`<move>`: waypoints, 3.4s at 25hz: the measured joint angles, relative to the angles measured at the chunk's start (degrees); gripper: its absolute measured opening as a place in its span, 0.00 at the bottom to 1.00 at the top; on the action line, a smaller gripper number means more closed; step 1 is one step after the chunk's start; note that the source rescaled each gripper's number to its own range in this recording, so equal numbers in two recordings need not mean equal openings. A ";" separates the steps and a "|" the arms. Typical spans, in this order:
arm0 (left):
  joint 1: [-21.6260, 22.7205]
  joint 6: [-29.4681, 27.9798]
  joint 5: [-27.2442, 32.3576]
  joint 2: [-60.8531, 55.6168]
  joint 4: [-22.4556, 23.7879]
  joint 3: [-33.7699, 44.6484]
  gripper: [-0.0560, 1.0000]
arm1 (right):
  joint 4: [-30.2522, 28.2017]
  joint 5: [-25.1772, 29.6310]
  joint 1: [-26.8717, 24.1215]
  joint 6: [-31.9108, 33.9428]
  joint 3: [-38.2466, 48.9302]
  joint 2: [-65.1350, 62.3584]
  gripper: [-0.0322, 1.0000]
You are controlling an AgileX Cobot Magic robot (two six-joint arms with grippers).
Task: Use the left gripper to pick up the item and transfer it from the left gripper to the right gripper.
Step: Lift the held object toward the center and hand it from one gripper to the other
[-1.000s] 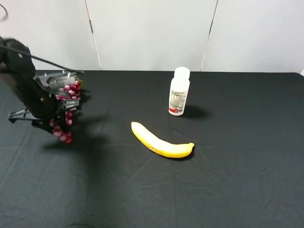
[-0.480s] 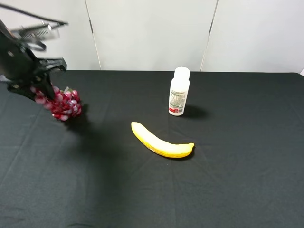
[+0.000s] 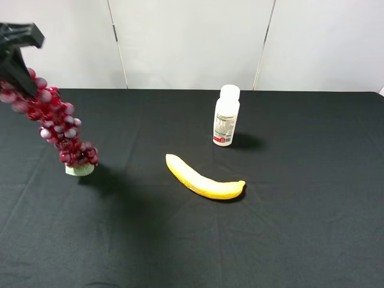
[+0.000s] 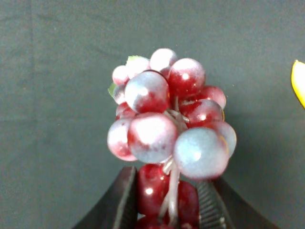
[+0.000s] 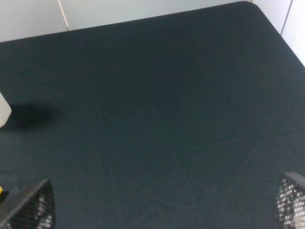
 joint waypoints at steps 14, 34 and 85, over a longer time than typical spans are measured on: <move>0.00 8.04 5.79 -2.71 0.01 -5.42 0.07 | 0.00 0.00 0.00 0.00 0.00 0.00 1.00; -5.96 17.61 5.84 -2.52 -10.81 -6.21 0.07 | 0.24 0.00 0.00 0.00 0.00 0.00 1.00; -29.69 42.79 -10.98 6.44 -11.51 -6.87 0.06 | 61.56 -33.58 42.92 -69.57 -4.18 57.66 1.00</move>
